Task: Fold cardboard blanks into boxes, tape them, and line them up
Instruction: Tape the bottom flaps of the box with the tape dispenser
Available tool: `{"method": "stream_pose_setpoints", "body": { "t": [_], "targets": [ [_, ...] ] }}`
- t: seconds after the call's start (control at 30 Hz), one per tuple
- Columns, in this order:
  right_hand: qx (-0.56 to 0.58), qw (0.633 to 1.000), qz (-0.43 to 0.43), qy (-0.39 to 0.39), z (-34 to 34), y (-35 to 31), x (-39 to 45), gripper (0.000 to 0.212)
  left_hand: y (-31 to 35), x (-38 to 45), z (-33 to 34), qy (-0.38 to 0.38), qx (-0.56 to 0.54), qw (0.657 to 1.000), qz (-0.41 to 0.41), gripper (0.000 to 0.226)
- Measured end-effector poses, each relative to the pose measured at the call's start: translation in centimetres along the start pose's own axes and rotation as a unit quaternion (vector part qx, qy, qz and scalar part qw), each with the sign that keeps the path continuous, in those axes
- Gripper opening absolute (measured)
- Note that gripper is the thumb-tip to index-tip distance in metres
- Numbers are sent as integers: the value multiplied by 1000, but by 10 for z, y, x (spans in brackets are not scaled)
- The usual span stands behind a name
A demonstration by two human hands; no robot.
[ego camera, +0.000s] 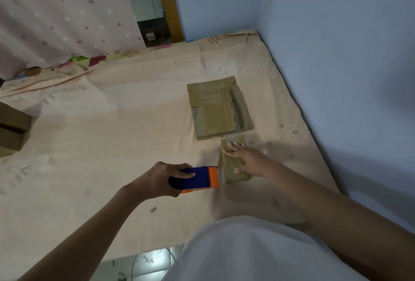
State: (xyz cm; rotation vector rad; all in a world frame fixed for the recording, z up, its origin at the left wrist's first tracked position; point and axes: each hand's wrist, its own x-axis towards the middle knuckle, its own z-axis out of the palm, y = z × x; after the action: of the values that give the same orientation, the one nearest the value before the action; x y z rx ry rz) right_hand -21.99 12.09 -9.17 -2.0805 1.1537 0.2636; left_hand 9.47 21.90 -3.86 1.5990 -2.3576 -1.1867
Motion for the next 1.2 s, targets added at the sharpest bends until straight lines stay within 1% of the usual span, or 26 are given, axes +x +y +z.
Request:
{"method": "stream_pose_setpoints", "body": {
  "t": [0.1,0.2,0.23,0.43,0.63,0.7,0.77,0.83,0.9,0.97,1.03,1.13,1.2],
  "targets": [
    [-3,1000,0,-3,-2,-2,-2,86,7,8,-5,-15,67,997,21,62],
    [-12,1000,-5,-7,-3,-4,-4,85,17,21,-8,-15,164,986,32,58],
    [-14,1000,-6,-7,-3,-4,-4,85,20,26,-10,-19,181,983,31,57],
    [-41,999,-2,-20,-5,-6,0,84,44,56,-26,-80,245,966,-10,54],
    [-38,999,-2,-16,1,0,6,83,87,96,-47,-125,215,967,-56,42],
    [-22,1000,5,-10,2,0,7,83,94,110,-49,-142,232,961,-55,44],
    [-15,1000,-12,-4,3,3,9,82,95,116,-45,-152,258,952,-60,48],
    [-14,1000,-22,-3,5,6,11,84,92,114,-40,-157,315,933,-79,49],
    [-13,1000,-19,-6,6,10,13,84,84,104,-37,-155,330,925,-104,45],
    [-32,999,-11,-8,5,11,14,83,68,95,-37,-134,308,933,-125,36],
    [-58,998,-19,-11,5,10,16,84,53,85,-36,-92,300,937,-150,31],
    [-54,998,-28,-2,5,8,15,86,32,73,-19,-43,295,939,-173,32],
    [-47,998,-30,-2,4,8,14,86,17,64,1,2,269,943,-198,28]
  ]
}}
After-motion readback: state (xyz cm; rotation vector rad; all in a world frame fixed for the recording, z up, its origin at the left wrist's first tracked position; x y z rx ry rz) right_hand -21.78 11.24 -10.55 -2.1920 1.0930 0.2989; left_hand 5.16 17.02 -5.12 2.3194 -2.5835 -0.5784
